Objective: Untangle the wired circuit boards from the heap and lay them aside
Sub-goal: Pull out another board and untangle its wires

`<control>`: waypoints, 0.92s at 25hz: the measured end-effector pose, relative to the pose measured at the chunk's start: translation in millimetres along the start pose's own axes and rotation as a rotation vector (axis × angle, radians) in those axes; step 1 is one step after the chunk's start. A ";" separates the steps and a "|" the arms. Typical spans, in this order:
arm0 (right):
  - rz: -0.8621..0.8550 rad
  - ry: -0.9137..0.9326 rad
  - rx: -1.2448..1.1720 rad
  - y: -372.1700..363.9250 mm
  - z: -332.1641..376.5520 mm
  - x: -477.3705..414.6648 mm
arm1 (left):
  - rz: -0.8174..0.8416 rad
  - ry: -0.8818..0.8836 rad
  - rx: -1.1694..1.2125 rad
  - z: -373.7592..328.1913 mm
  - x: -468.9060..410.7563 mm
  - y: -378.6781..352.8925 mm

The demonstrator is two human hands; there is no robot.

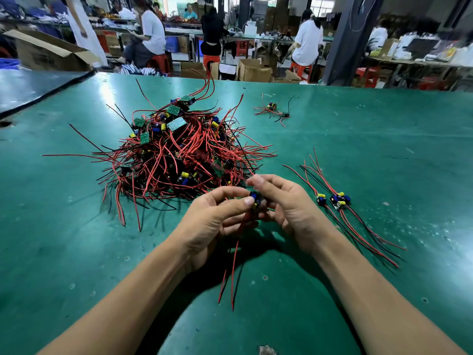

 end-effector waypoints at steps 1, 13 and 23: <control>0.004 0.018 0.031 0.3 -0.5 0.1 | -0.019 -0.010 -0.040 -0.6 0.3 1.7; -0.168 0.070 0.225 14.6 5.9 2.9 | -0.018 0.022 -0.077 1.6 2.7 0.1; 0.046 -0.121 -0.124 -1.9 -13.3 2.3 | -0.002 0.007 -0.206 2.6 1.3 -4.5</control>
Point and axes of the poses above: each hand's wrist, its own x-axis away from the middle knuckle, its own y-axis out of the back of the hand, z = x × y, the point moved 8 cm from there along -x, towards the middle knuckle, and after that the axes turned 7 degrees about z, right-handed, at the moved point
